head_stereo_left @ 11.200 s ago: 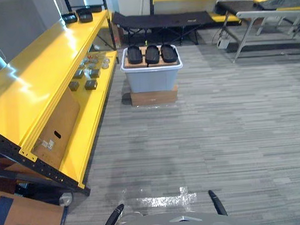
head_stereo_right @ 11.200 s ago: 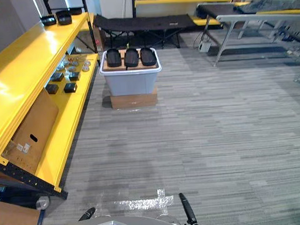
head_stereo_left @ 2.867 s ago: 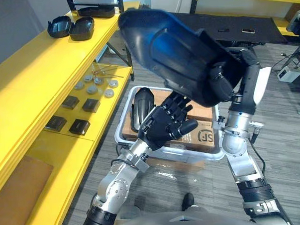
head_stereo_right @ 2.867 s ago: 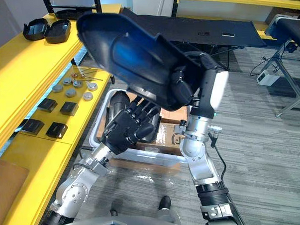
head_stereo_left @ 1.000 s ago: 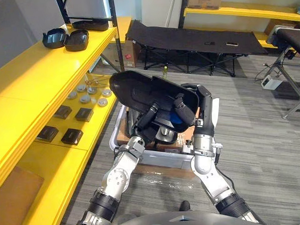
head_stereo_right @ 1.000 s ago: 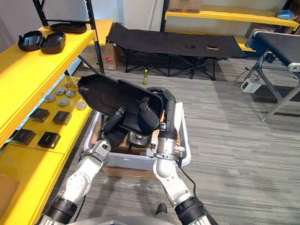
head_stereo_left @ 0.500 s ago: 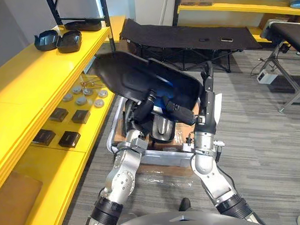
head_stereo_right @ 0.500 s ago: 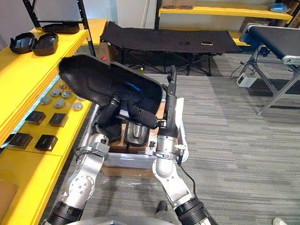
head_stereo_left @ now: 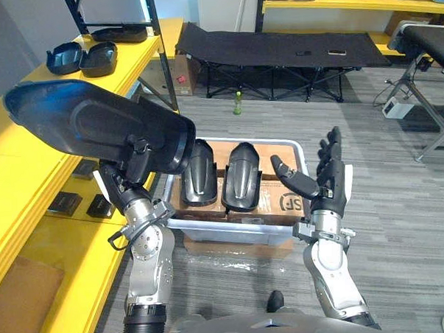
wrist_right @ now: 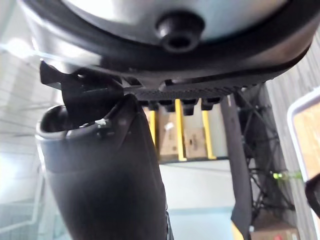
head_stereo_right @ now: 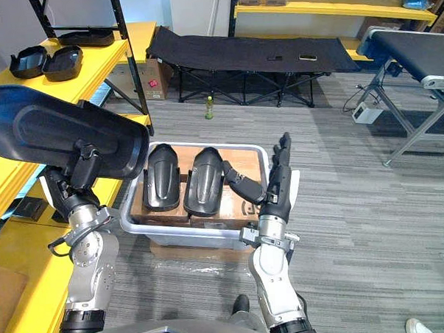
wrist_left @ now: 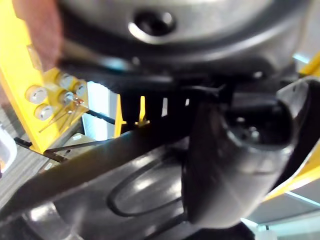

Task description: Walk over and take three plastic housings, then place them on the shelf

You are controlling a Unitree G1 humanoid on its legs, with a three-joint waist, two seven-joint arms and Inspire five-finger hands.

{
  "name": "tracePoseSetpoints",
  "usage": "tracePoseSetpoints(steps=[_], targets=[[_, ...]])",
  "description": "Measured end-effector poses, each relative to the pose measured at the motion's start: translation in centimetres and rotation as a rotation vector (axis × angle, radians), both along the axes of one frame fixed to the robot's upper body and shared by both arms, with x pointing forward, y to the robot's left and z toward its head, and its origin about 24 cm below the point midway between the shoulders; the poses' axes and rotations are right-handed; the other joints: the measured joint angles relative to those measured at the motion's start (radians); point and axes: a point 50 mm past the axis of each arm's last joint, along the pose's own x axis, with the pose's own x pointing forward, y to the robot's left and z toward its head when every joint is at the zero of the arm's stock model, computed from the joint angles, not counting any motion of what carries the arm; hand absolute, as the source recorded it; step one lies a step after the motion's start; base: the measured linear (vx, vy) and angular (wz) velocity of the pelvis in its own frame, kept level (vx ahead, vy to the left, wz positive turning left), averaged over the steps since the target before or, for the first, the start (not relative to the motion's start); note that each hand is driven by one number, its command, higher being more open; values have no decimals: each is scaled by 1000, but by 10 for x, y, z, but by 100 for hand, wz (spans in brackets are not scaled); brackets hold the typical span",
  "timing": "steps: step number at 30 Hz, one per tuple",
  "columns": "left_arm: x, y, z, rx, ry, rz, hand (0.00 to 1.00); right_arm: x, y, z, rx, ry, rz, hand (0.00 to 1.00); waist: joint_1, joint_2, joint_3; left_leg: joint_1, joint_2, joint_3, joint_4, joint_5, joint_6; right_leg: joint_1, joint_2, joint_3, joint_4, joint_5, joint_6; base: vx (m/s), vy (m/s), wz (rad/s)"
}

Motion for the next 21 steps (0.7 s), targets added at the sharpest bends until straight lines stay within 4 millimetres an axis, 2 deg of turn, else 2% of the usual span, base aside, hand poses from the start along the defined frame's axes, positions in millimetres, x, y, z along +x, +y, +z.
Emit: tracePoseSetpoints(steps=[4, 6, 9, 12, 16, 21], targets=[[-1, -1, 8, 87, -57, -34, 0, -7, -6, -13, -5, 67, 31, 100, -6, 0, 1, 1, 9, 9, 0, -4, 0, -3, 4, 10, 0, 0, 0, -11, 3, -8], [-5, -2, 9, 104, -91, -84, 0, -13, -19, -28, -15, 156, -12, 100, -8, 1, 1, 2, 12, 19, -1, -10, 0, -5, 7, 17, 0, -1, 0, -12, 1, -10], [-21, 3, 6, 134, -94, -122, 0, -25, -40, -39, 63, 207, -96, 100, -9, 9, 10, 2, 13, 36, -1, -12, 0, -18, 9, 34, 0, 0, 1, 1, 22, -16], [-30, 10, -1, 123, -78, -147, 0, -35, -57, -46, 48, 260, -159, 100, -9, 13, 15, 5, 14, 41, -1, -12, 0, -18, 10, 39, 0, 0, 1, -10, 17, -6], [-38, 19, -7, 114, -55, -154, 0, -39, -65, -54, 86, 310, -162, 100, -7, 11, 16, 11, 14, 41, -2, -12, 0, -13, 10, 39, 0, 1, 1, -20, 6, 0], [-39, 24, -4, 136, -65, -152, 0, -36, -57, -56, 125, 315, -111, 100, -2, 9, 17, 18, 13, 41, -2, -16, 2, 0, 9, 39, 0, -2, 0, -56, 8, 1]])
